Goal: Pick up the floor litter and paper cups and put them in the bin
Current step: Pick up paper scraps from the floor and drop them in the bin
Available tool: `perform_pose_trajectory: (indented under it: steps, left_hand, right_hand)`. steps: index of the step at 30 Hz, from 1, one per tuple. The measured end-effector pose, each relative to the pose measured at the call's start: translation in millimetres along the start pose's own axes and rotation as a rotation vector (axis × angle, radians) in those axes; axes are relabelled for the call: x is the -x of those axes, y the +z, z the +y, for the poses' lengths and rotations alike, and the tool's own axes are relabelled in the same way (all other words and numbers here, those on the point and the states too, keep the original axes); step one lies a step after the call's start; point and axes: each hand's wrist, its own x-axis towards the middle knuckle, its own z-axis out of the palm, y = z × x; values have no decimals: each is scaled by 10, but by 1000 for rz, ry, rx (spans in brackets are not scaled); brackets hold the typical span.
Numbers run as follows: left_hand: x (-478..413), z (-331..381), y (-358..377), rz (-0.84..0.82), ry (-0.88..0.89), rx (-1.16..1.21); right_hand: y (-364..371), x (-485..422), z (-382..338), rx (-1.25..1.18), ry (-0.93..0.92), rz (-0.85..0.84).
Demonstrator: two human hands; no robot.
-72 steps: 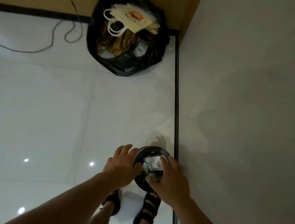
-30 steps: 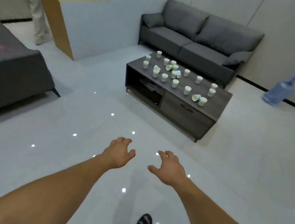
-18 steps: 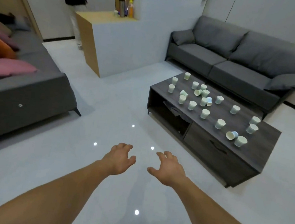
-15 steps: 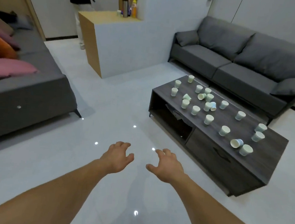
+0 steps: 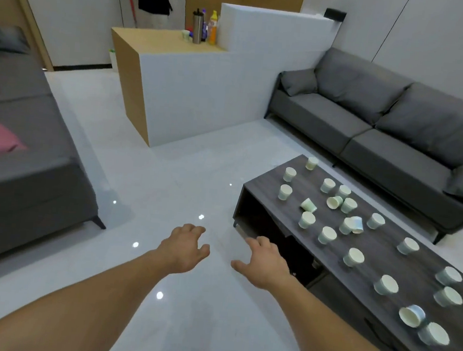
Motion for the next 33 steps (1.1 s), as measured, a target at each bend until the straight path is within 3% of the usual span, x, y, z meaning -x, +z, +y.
perform_pose_trajectory:
  steps: [5,21,33]
  left_hand:
    - [-1046,-39,-536,-20,29,-43]
    - [-4842,326,-1890,2,45,-64]
    - [-7815,472,-2714,-99,188,-92]
  right_hand:
    - [-401,-1000,-226,-38,14,2]
    - [-1905,-4730,-24,-69,11,7]
    - [-2566,-7308,71,-76,201,-56]
